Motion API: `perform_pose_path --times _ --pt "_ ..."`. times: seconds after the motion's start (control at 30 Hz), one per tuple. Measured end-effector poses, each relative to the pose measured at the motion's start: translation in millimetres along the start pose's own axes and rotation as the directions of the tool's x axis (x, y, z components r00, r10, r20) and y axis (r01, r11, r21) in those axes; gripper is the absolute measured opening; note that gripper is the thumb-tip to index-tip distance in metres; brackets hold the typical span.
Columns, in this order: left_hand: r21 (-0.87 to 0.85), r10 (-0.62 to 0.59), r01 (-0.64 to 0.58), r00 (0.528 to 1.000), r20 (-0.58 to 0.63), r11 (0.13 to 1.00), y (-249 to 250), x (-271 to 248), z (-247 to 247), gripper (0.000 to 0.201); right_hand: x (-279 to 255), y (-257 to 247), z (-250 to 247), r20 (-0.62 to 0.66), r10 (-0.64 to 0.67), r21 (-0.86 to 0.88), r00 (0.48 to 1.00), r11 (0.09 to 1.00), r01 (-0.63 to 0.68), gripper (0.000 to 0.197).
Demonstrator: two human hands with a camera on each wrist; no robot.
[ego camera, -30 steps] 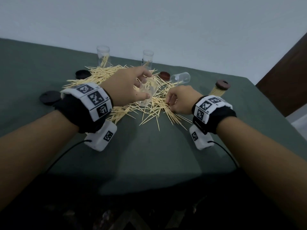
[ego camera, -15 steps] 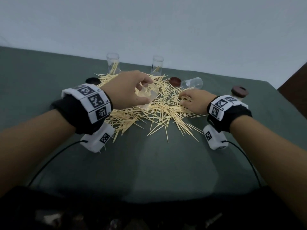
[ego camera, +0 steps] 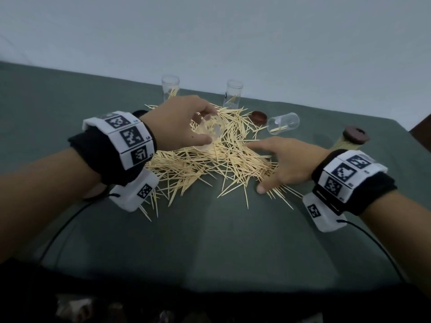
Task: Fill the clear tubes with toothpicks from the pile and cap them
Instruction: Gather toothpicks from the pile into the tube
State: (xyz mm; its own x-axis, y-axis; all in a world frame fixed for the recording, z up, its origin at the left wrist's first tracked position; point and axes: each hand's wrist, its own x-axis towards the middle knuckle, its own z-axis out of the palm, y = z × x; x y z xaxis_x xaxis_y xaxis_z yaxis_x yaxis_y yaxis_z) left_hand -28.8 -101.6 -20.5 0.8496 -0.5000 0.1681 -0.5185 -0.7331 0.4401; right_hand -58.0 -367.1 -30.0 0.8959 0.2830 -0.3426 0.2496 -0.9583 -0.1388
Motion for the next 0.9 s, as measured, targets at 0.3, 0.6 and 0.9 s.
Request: perform_pose_path --times 0.3,0.6,0.9 --pt "-0.031 -0.017 0.017 1.000 -0.005 0.999 -6 -2 -3 0.057 2 -13 1 -0.051 0.087 -0.091 0.995 0.992 -0.091 0.078" --pt "-0.070 -0.045 0.041 0.997 -0.063 0.997 -12 -5 -7 0.054 23 -21 -3 -0.134 0.002 -0.013 0.991 1.000 -0.004 0.079" --pt "-0.077 -0.052 0.047 0.997 -0.065 0.996 -12 -4 -8 0.054 25 -23 -1 0.036 0.066 -0.015 0.997 0.998 -0.065 0.124"
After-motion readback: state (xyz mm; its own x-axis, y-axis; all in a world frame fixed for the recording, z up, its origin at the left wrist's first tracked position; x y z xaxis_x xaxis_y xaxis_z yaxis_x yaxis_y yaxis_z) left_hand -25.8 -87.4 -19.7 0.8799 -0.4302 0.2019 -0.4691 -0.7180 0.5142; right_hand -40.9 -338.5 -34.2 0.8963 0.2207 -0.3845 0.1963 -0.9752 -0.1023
